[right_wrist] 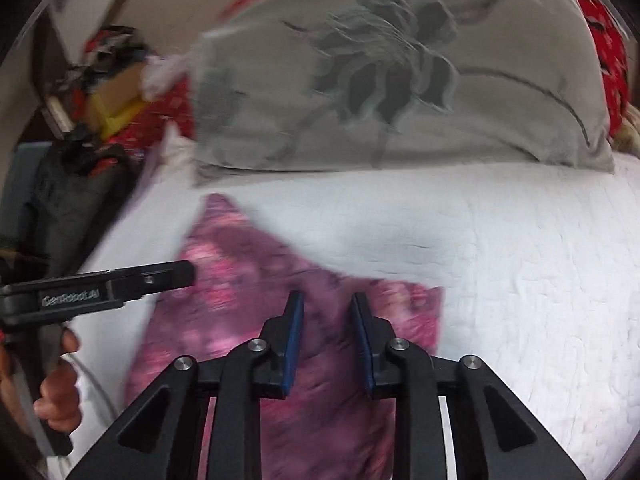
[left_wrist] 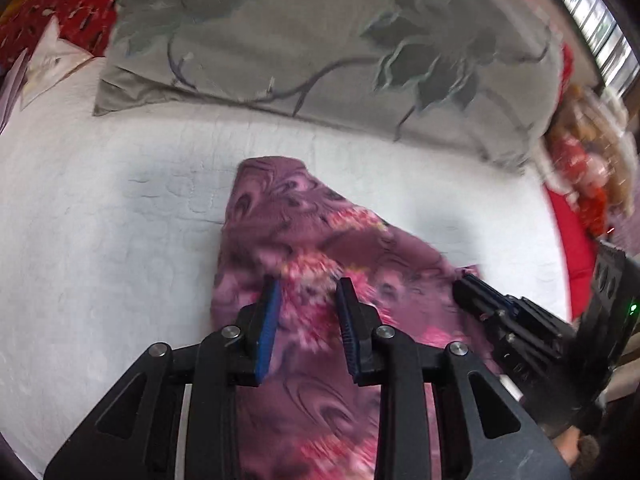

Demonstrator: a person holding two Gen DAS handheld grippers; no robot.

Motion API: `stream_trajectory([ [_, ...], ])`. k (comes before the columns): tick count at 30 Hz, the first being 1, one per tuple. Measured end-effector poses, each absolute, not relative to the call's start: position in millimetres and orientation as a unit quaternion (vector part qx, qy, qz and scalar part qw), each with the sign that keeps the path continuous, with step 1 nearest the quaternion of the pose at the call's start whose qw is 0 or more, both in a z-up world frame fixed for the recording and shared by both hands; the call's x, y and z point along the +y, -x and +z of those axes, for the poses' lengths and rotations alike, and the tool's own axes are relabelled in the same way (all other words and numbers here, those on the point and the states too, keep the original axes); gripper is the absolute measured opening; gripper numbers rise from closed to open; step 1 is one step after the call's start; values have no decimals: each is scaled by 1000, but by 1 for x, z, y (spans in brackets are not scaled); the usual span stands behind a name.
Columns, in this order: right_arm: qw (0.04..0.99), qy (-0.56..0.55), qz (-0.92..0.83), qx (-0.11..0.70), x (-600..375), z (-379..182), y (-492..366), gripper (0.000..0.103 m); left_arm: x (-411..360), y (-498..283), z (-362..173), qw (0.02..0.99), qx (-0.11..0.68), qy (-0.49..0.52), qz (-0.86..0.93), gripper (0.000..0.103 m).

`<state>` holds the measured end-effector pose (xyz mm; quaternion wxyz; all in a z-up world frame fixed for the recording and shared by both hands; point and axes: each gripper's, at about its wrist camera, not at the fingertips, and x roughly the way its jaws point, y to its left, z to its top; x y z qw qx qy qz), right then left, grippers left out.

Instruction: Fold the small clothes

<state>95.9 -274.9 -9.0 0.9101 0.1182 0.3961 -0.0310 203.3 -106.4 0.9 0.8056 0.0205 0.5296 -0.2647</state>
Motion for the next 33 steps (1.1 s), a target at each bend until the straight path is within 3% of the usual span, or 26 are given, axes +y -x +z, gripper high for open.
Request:
stream_trajectory([
  [7, 905, -153, -22, 396, -290, -10, -104, 10, -94, -223, 3, 800, 536, 17, -269, 25],
  [8, 905, -158, -26, 395, -291, -3, -100, 11, -81, -218, 9, 804, 529, 26, -270, 25],
  [9, 906, -162, -26, 391, -291, 4, -92, 19, -68, -208, 15, 810, 517, 28, -273, 25],
  [11, 908, -166, 22, 384, -289, 14, -71, 19, -45, -185, 19, 826, 492, 17, -275, 26],
  [14, 910, -140, 70, 384, -269, 11, -43, 19, -30, -157, -4, 826, 495, -5, -269, 32],
  [16, 898, -99, 46, 425, -257, -14, -40, 18, -32, -152, -24, 823, 504, -12, -260, 41],
  [20, 898, -82, 9, 431, -250, -12, -36, 15, -25, -139, -4, 827, 501, -23, -255, 39],
  [21, 897, -88, 10, 433, -249, -5, -32, 21, -22, -132, 2, 830, 492, -22, -262, 40],
  [23, 903, -85, 44, 419, -244, 5, -17, 22, -17, -115, 3, 837, 475, -29, -271, 42],
  [25, 902, -70, 54, 423, -237, -1, -1, 24, -19, -103, -14, 834, 484, -44, -260, 52],
  [28, 883, -44, 7, 468, -230, -33, 3, 27, -20, -96, -35, 830, 497, -46, -247, 54],
  [33, 889, -73, 1, 453, -227, -18, 32, 33, -7, -72, -23, 834, 488, -54, -250, 56],
])
